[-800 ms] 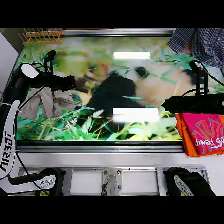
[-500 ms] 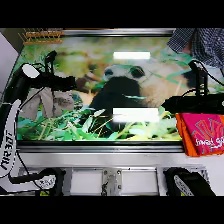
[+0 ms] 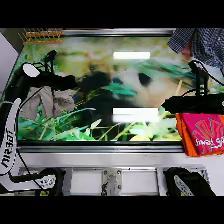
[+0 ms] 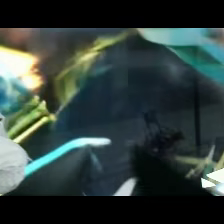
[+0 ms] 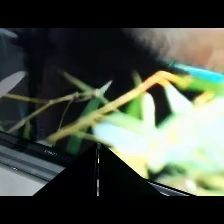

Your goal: Fold the clothes and pants, and hang the long-sleeved shirts on hangers.

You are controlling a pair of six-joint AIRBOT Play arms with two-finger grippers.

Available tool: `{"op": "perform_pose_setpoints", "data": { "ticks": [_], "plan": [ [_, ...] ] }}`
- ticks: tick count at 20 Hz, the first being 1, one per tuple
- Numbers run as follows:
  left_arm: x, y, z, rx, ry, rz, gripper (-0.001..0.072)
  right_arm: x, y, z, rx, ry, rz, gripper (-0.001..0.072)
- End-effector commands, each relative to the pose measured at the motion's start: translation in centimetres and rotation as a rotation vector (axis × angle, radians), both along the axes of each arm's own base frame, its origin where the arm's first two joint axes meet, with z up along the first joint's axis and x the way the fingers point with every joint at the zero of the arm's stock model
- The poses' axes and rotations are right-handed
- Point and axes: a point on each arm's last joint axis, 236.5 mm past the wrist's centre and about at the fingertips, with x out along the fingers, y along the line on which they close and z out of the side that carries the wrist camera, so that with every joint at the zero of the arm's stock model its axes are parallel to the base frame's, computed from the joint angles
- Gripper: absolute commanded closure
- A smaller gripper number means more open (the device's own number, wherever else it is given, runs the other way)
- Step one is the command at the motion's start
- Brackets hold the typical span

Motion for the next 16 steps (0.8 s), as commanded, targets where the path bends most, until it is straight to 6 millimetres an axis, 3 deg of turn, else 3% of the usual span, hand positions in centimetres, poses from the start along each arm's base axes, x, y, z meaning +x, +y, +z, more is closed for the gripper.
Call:
{"op": "perform_pose_setpoints", "data": {
  "ticks": [1, 4, 6, 9, 14, 15, 16],
  "plan": [
    [1.7, 5.2, 2.0, 0.119, -0.052, 0.08, -0.0002, 0.0, 0.0, 0.0, 0.0, 0.001, 0.001, 0.0689],
    [0.8, 13.3, -0.4, 0.335, 0.033, 0.267, -0.0002, 0.0, 0.0, 0.0, 0.001, 0.001, 0.001, 0.069],
    [-0.5, 15.2, -4.1, 0.36, 0.113, 0.326, -0.0002, 0.0, 0.0, 0.0, 0.0, 0.001, 0.001, 0.069],
    [-1.2, 13.6, -9.6, 0.277, 0.19, 0.337, -0.0003, 0.0, 0.0, 0.0, 0.0, 0.001, 0.001, 0.0689],
    [1.4, 10.2, -12.9, 0.064, 0.196, 0.421, -0.0002, 0.0, 0.0, 0.0, 0.0, 0.001, 0.001, 0.069],
    [1.7, 9.6, -13.1, 0.023, 0.202, 0.439, 0.0062, 0.0, 0.0, 0.0, 0.0, 0.001, 0.001, 0.0689],
    [2.1, 8.8, -13.1, -0.027, 0.207, 0.456, 0.0288, 0.0, 0.0, 0.0, 0.0, 0.001, 0.001, 0.069]
  ]
}}
